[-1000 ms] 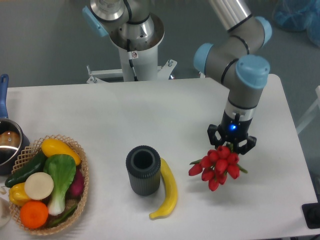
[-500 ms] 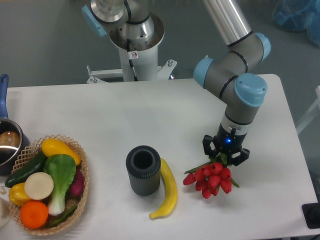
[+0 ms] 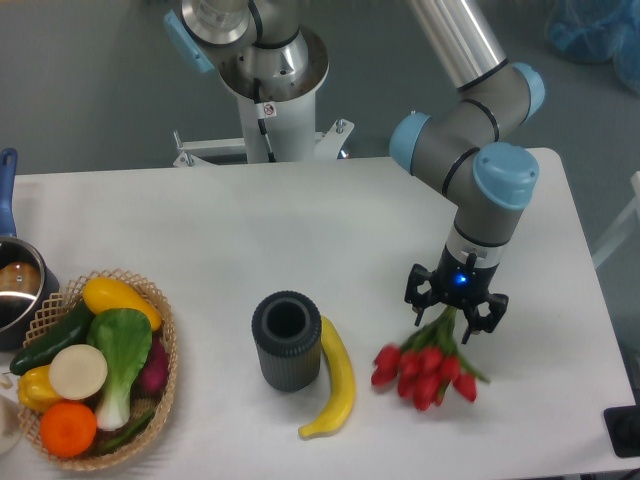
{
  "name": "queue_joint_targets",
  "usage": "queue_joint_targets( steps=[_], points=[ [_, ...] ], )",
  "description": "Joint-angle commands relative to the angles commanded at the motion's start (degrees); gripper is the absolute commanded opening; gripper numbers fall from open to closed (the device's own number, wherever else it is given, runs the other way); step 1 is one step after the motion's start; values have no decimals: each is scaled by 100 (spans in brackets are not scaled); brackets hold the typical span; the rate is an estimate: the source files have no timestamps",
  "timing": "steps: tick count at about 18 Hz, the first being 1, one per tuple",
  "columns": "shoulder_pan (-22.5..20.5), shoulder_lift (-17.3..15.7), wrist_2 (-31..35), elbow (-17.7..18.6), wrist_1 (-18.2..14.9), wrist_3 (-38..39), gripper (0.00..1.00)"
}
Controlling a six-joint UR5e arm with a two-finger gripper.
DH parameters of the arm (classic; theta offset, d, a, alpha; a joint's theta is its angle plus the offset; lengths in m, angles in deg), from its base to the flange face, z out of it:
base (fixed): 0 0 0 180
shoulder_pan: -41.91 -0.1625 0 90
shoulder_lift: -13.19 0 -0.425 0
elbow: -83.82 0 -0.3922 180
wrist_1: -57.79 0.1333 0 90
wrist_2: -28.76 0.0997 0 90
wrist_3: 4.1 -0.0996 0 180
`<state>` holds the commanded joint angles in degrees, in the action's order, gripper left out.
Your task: Place the flowers on the table
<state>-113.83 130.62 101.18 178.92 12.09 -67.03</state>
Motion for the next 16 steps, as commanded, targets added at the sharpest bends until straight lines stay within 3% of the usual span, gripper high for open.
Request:
queue_joint_targets(
  steps=[3, 6, 9, 16],
  points=[
    [-114, -157, 35, 17, 0, -17, 100],
    [-500, -509, -17, -70, -9, 26, 100],
    [-895, -589, -61, -219, -9, 298, 100],
    [-1695, -1274, -123, -317, -201, -385, 100]
  ],
)
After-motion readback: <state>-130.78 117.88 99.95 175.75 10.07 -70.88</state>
